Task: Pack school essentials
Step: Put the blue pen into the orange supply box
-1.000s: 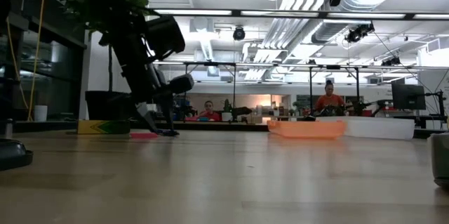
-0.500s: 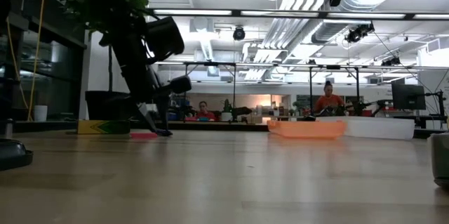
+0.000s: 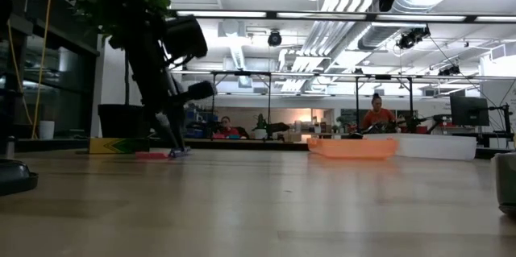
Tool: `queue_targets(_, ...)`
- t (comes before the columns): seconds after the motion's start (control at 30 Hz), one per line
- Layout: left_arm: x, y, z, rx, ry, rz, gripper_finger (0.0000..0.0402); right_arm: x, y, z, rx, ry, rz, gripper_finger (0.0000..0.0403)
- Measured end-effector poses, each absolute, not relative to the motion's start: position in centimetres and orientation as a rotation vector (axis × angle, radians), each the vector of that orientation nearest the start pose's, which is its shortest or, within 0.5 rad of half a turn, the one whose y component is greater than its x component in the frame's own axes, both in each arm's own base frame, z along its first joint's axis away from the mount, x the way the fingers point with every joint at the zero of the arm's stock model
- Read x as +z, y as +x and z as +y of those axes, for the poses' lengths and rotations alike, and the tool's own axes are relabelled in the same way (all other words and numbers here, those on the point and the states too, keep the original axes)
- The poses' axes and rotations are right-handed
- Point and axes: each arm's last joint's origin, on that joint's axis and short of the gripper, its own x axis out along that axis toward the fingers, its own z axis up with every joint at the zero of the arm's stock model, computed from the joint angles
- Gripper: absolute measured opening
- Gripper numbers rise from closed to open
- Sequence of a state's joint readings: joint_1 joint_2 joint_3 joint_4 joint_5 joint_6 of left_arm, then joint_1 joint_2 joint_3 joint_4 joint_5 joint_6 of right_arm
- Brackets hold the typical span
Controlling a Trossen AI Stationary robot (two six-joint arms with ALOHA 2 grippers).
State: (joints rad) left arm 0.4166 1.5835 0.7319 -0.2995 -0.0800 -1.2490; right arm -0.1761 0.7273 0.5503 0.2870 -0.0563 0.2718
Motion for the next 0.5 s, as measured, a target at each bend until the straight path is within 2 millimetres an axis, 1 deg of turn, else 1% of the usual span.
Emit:
queue_targets(0.1, 14.5, 24.4, 11.2, 1.083, -1.228, 0.697, 0.0001, 30.6, 16.8, -2.8, -0.104, 0.258, -0.125, 0.0135)
queue_targets(0.3, 16.0, 24.1, 11.0, 1.034, -1.18, 0.663, 0.0002, 30.6, 16.8, -2.8, -0.103, 0.257, -0.125, 0.0135)
queue_targets(0.5, 16.0, 24.2, 11.1, 0.996, -1.11, 0.69, 0.0, 30.6, 16.8, -2.8, -0.103, 0.257, -0.125, 0.0135)
